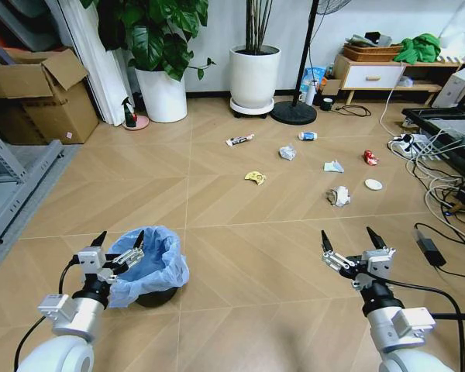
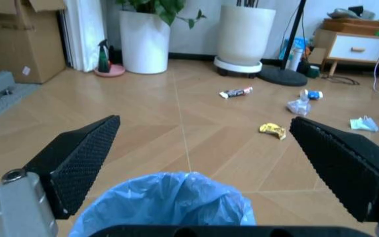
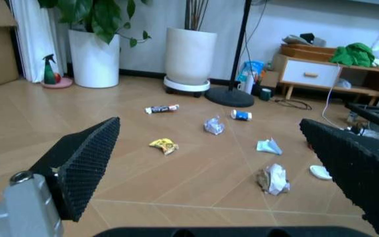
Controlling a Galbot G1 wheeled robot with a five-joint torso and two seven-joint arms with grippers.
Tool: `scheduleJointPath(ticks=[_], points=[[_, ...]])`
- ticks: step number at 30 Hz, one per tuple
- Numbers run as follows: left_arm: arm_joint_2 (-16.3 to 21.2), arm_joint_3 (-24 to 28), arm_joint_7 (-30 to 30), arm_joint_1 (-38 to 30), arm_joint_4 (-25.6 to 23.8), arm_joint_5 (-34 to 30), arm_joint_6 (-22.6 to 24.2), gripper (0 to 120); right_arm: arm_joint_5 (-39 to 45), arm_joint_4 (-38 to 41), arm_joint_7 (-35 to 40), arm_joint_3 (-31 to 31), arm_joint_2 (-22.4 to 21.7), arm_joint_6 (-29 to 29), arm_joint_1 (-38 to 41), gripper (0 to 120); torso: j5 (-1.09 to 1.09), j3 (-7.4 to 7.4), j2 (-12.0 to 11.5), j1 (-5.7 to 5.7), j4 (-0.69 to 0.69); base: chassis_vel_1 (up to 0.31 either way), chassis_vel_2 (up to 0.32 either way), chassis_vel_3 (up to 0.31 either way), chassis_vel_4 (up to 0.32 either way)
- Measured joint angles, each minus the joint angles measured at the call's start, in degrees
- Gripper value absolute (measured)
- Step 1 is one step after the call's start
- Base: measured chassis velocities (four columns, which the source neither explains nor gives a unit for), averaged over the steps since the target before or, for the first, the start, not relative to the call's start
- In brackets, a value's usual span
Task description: Pick up the trash bin and place the garbage on the floor into it.
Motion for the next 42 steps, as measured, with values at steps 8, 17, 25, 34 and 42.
scheduleJointPath(ticks=[8, 17, 25, 34, 42], points=[[4.1, -0.4, -0.9, -2.1, 0.9, -2.8, 5.3, 100, 0.0, -0.2, -0.1, 0.0, -0.3, 0.1, -0.1, 100, 0.00, 0.00, 0.0, 0.00, 0.00, 0.000, 0.000, 0.000, 0.000], [10.4, -0.3, -3.2, -6.8, 5.5, -7.6, 15.8, 100, 0.0, -0.3, -0.1, 0.1, -0.5, 0.3, -0.2, 100, -0.01, 0.00, 0.0, 0.00, -0.01, 0.000, 0.000, 0.000, 0.000], [14.2, 0.0, -2.6, -10.7, 10.7, -9.2, 25.6, 100, -0.4, -0.4, -0.1, -0.1, -0.3, 0.7, -0.4, 100, -0.01, 0.00, 0.0, 0.00, 0.00, 0.000, 0.000, 0.000, 0.000], [16.8, 2.0, -2.0, -18.3, 16.8, -12.3, 31.7, 100, -0.7, -0.5, -0.2, -0.1, -0.2, 1.4, -1.0, 100, 0.00, 0.00, 0.0, 0.00, -0.01, 0.000, 0.000, 0.000, 0.000], [18.4, 3.3, -1.3, -22.1, 21.7, -13.6, 35.3, 100, -1.0, -0.8, -0.2, 0.0, 0.2, 1.9, -1.1, 100, 0.00, 0.00, 0.0, 0.00, 0.00, 0.000, 0.000, 0.000, 0.000]])
